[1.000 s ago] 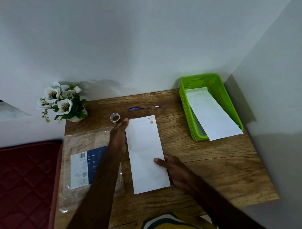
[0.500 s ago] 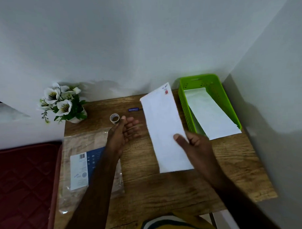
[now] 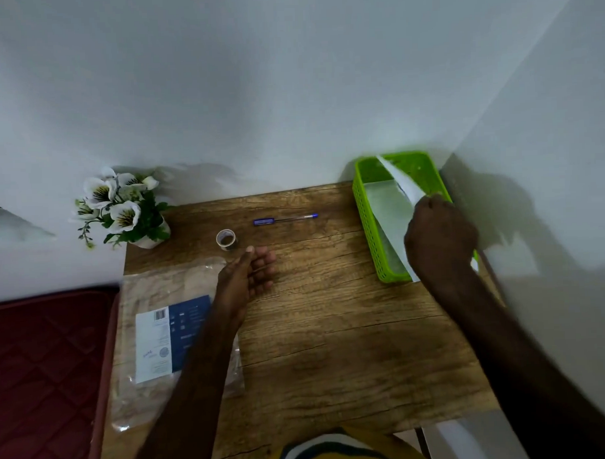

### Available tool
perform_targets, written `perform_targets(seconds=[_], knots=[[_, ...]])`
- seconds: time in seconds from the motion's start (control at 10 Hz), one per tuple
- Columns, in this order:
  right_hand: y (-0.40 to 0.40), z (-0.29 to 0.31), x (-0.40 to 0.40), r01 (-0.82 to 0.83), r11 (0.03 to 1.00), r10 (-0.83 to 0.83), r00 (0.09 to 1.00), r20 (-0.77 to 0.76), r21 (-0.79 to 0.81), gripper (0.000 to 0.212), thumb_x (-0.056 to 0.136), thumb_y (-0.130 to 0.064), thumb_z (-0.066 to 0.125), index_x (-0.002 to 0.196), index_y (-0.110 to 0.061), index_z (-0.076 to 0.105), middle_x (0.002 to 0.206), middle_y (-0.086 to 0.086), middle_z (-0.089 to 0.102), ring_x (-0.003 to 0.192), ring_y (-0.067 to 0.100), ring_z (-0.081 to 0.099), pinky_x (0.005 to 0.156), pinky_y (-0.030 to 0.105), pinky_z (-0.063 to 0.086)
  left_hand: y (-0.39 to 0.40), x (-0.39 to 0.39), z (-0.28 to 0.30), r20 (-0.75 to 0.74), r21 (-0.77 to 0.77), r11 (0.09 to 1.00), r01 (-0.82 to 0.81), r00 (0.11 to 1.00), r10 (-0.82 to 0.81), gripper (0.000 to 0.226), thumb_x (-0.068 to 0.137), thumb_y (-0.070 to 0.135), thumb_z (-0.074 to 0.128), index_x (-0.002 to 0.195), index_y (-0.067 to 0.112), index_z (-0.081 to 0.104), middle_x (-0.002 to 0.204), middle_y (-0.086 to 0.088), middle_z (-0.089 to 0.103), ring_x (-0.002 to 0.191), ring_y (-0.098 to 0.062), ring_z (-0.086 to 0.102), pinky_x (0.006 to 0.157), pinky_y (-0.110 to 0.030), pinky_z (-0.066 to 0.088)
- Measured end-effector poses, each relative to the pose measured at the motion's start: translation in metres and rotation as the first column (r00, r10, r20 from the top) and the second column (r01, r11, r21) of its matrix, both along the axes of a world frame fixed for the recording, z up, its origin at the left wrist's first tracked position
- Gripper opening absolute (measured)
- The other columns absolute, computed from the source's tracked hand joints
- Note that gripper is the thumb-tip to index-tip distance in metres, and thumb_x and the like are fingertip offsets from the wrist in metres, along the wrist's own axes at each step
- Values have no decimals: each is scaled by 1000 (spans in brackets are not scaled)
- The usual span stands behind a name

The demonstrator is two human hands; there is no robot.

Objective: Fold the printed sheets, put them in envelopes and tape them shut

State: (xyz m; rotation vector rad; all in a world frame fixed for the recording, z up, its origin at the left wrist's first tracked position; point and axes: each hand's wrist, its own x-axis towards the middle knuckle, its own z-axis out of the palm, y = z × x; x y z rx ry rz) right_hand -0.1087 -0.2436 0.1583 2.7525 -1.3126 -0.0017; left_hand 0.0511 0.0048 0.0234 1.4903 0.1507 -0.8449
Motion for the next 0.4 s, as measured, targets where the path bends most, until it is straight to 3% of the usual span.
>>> perform_targets(seconds=[0.1, 0.2, 0.3, 0.4], knots=[[3, -25, 14, -10, 998, 24, 970, -243, 57, 37, 102, -7, 46, 137, 1, 53, 155, 27, 37, 133, 37, 50, 93, 45, 52, -2, -3, 0, -14, 14, 1000, 5, 1000, -5, 40, 103, 48, 50, 115, 17, 73, 111, -3, 78, 99, -20, 76, 79, -35, 59], [2, -39, 23, -18, 992, 60, 940, -335, 127, 38, 101, -11, 50, 139, -7, 56, 160, 27, 30, 137, 36, 44, 97, 46, 50, -5, -5, 1, -11, 21, 1000, -1, 1000, 1, 41, 103, 48, 49, 113, 15, 73, 109, -3, 79, 97, -19, 76, 83, -38, 60], [-1, -48, 28, -13, 986, 67, 944, -322, 167, 37, 103, -13, 45, 139, -7, 55, 154, 24, 38, 135, 36, 44, 100, 47, 49, -7, -8, 6, -5, 54, 999, 3, 1000, -2, 41, 104, 47, 48, 112, 15, 73, 107, -1, 79, 98, -20, 75, 87, -40, 59], [-6, -53, 27, -23, 990, 48, 982, -182, 138, 38, 107, -19, 36, 135, -1, 55, 144, 20, 48, 130, 35, 49, 95, 48, 51, -11, -10, 5, 33, 76, 997, -27, 999, 24, 40, 104, 46, 48, 110, 16, 73, 104, 0, 79, 95, -19, 76, 84, -39, 60]])
